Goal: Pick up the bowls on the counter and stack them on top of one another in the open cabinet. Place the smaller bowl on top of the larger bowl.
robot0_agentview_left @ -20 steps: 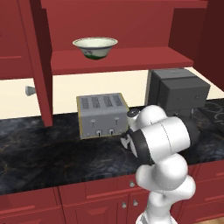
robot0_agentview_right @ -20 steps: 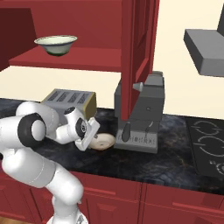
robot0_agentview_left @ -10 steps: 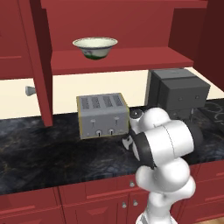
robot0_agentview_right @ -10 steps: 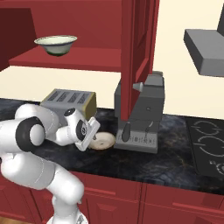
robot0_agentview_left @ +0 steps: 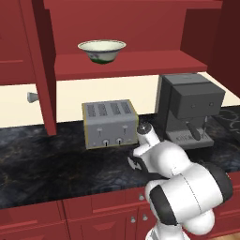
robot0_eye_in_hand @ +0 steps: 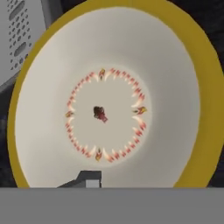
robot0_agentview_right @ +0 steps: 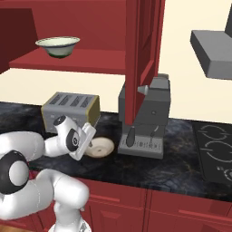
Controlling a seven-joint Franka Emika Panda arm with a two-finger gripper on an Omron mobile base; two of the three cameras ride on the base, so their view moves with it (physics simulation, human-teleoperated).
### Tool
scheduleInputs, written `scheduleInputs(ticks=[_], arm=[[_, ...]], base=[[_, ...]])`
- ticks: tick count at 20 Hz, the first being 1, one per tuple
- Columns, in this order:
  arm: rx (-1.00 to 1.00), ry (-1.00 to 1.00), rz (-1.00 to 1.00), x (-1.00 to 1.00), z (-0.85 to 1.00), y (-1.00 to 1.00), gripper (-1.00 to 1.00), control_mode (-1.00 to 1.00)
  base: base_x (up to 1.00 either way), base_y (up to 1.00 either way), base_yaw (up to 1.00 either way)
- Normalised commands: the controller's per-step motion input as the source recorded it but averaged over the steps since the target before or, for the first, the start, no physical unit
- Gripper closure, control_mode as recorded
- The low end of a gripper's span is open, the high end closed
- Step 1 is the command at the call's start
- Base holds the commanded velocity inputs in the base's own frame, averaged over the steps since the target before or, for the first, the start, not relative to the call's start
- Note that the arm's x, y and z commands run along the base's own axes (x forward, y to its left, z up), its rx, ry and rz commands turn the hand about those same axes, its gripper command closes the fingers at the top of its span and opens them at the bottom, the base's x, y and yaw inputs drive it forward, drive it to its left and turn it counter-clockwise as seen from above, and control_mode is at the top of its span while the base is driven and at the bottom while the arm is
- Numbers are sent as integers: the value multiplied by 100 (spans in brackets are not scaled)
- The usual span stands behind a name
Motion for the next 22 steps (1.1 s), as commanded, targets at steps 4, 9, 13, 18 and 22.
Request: scheduleInputs(ticks=[4,9,13,18,22], arm=[[-8,1,9,-34,44,26,100,-100],[-11,4,11,-34,42,25,100,-100],[-13,4,12,-32,36,32,100,-100],[-14,0,11,-29,42,29,100,-100],[-10,0,12,-31,59,17,100,-100]], base=[[0,0,0],[0,0,0],[0,0,0],[0,0,0],[0,0,0]])
